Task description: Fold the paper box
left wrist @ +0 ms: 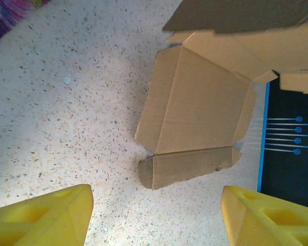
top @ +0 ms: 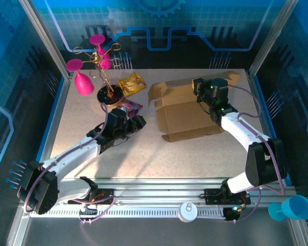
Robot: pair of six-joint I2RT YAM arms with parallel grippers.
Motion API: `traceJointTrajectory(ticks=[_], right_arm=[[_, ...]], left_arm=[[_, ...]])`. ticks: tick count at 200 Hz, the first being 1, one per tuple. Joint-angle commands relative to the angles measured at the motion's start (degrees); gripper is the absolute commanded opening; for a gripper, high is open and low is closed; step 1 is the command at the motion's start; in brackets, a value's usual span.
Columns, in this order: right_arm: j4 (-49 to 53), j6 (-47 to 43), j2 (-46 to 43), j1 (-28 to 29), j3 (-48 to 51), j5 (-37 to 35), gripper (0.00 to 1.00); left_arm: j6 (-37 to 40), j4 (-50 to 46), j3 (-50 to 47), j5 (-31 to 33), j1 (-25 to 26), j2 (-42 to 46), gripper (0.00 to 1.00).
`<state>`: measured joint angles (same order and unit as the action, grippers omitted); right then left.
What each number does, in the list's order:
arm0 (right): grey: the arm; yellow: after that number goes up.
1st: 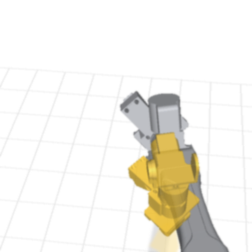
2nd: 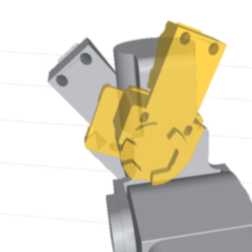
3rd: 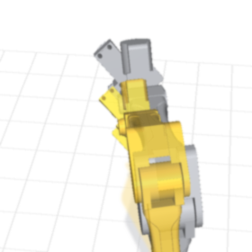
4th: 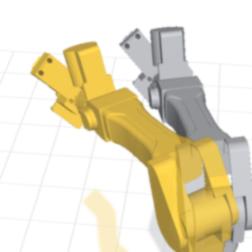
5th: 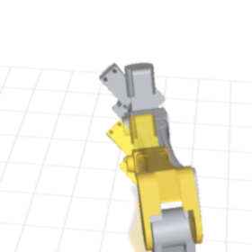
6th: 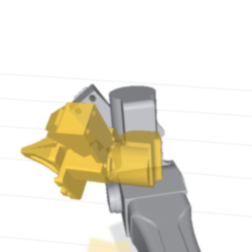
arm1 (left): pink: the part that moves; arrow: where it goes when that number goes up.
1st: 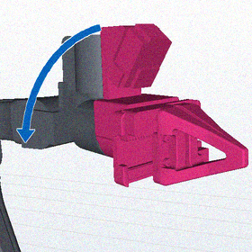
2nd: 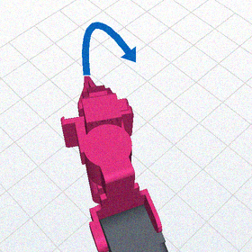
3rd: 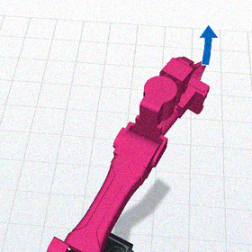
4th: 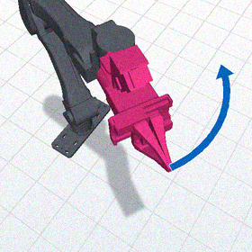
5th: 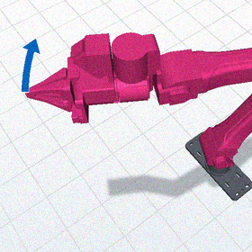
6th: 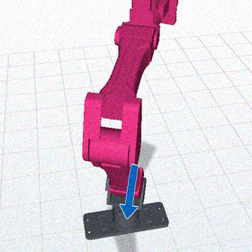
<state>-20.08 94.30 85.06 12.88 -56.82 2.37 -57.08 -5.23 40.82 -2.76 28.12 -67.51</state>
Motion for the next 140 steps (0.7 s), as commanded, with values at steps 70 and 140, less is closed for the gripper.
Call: traceJointTrajectory(ticks=[70, 140], right_arm=[[-1.03, -5.27, 0.01, -2.94, 3.85, 6.96, 0.0], [-2.73, -8.93, 1.34, -2.87, 5.77, 9.13, 0.0]], left_arm=[[5.45, -3.79, 11.86, -3.03, -7.69, -3.9, 0.56], [10.15, -4.76, 19.04, -6.73, -7.73, -15.07, 0.45]])
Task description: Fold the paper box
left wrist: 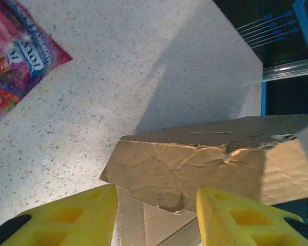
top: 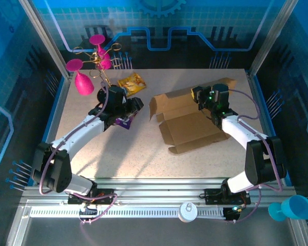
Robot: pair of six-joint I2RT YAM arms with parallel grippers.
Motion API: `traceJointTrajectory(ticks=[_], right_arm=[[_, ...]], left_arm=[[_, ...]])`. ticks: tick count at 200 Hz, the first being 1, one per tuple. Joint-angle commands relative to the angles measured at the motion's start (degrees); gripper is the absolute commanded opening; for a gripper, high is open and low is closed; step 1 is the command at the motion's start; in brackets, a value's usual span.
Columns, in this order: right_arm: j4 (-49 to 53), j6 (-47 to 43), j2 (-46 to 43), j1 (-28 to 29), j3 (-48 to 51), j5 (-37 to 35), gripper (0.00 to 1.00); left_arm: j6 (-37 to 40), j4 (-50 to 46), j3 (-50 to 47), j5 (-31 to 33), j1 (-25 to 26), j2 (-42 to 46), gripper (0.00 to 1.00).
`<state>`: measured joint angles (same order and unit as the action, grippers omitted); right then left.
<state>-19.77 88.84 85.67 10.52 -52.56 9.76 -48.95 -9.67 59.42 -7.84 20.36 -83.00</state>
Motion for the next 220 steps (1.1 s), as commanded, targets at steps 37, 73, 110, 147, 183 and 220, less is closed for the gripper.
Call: traceJointTrajectory(ticks=[37, 73, 110, 147, 183, 220], right_arm=[[-8.84, -4.06, 0.96, -0.76, 7.48, 2.53, 0.0], [-17.14, -2.12, 5.1, -1.01, 10.79, 4.46, 0.0], [-13.14, -2.56, 5.25, -1.12, 8.62, 4.76, 0.0], [-7.4, -3.41, 5.9, -1.43, 5.99, 6.36, 0.0], [-4.98, -3.65, 6.98, -2.01, 3.87, 7.73, 0.0], [-4.52, -3.41, 8.4, -2.07, 2.51, 8.83, 0.0]], left_arm=[[2.19, 0.07, -1.16, -1.91, 0.12, 0.9, 0.45], [2.37, 0.79, -3.14, -1.92, 0.12, 1.79, 0.46], [6.72, -0.13, -2.57, -2.86, -0.1, 1.15, 0.44], [15.88, -2.6, 1.28, -3.52, -0.25, -4.34, 0.37], [26.14, -1.91, 3.73, -4.97, 0.53, -8.58, 0.35], [35.24, -1.22, 4.73, -5.26, 1.8, -11.92, 0.41]])
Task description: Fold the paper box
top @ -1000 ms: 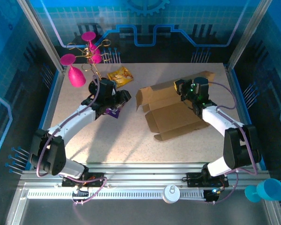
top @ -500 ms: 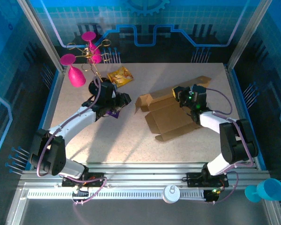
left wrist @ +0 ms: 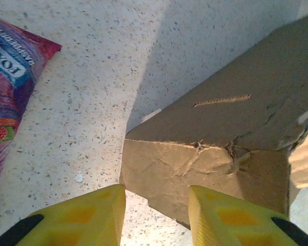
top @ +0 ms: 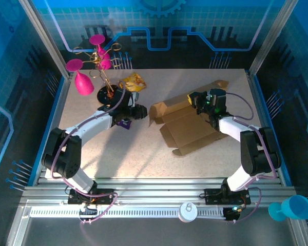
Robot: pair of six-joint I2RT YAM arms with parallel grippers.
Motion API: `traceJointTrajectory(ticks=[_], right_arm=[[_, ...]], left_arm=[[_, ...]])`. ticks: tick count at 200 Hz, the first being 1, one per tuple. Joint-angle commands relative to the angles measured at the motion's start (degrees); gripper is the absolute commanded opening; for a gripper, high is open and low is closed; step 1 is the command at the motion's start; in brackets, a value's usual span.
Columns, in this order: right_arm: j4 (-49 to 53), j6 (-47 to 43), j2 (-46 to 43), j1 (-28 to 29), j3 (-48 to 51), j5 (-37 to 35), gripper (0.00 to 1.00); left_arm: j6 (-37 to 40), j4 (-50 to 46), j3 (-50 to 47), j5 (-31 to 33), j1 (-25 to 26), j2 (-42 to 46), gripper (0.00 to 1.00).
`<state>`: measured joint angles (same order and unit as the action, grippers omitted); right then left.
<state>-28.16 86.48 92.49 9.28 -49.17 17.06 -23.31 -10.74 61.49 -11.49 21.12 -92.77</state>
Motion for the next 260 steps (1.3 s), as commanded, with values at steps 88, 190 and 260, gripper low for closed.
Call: traceJointTrajectory(ticks=[88, 190, 260], right_arm=[[2.55, -2.4, 2.61, -0.75, -1.55, 3.24, 0.0], [3.04, -3.02, 4.36, -1.01, -4.93, 5.68, 0.0], [6.54, -6.56, 3.93, -2.6, -7.06, 9.93, 0.0]], left_arm=[[16.52, 5.63, 2.09, -2.7, 5.01, -4.34, 0.49], [18.98, 12.56, -1.8, -7.23, 7.46, -2.9, 0.49], [28.98, 17.45, -6.95, -12.78, 7.06, -0.02, 0.46]])
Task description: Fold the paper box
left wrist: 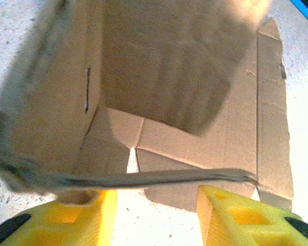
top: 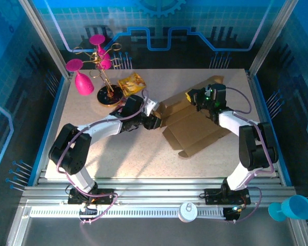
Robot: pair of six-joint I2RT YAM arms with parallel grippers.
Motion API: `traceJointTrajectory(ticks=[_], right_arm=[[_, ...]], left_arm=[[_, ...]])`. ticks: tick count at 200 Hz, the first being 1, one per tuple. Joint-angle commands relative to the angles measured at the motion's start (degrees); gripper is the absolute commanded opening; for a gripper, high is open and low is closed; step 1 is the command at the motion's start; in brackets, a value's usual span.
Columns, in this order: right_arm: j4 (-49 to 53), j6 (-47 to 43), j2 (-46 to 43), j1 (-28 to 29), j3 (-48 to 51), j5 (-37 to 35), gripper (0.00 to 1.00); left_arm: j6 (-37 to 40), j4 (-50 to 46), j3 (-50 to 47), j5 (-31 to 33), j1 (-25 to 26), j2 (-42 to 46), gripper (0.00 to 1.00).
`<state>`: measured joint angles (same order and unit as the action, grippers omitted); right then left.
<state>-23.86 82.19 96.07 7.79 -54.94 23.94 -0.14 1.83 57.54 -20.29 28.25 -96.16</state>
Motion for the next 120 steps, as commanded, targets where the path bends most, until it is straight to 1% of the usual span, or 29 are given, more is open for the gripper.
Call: traceJointTrajectory(ticks=[1, 11, 27, 44, 65, 99, 120], right_arm=[[2.19, -2.29, 0.34, -1.16, -1.26, 3.09, 0.0], [2.12, -2.39, 0.29, -1.28, -1.44, 3.46, 0.0], [1.73, -2.34, 0.3, -1.27, -1.65, 3.96, 0.0], [1.62, -2.26, 0.16, -1.25, -1.66, 4.02, 0.0], [1.81, -2.39, 0.19, -1.27, -2.07, 4.07, 0.0], [1.62, -2.28, 0.85, -1.21, -2.63, 4.3, 0.0], [1.88, -2.38, 0.96, -1.32, -2.76, 4.58, 0.0]], left_arm=[[5.83, 5.13, -3.15, -4.1, -0.09, 3.36, 0.46], [5.98, 7.33, -4.81, -4.91, -0.63, 3.84, 0.46], [5.68, 10.7, -7.13, -4.43, -1.24, 4.31, 0.46], [6.18, 11.81, -8.12, -3.12, -2.06, 4.72, 0.46], [6.51, 12.64, -8.7, -3.44, -4.14, 5.28, 0.46], [8.24, 10.59, -7.34, -6.82, -6.09, 5.15, 0.46], [8.35, 8.63, -6.74, -10.5, -7.13, 6.32, 0.4]])
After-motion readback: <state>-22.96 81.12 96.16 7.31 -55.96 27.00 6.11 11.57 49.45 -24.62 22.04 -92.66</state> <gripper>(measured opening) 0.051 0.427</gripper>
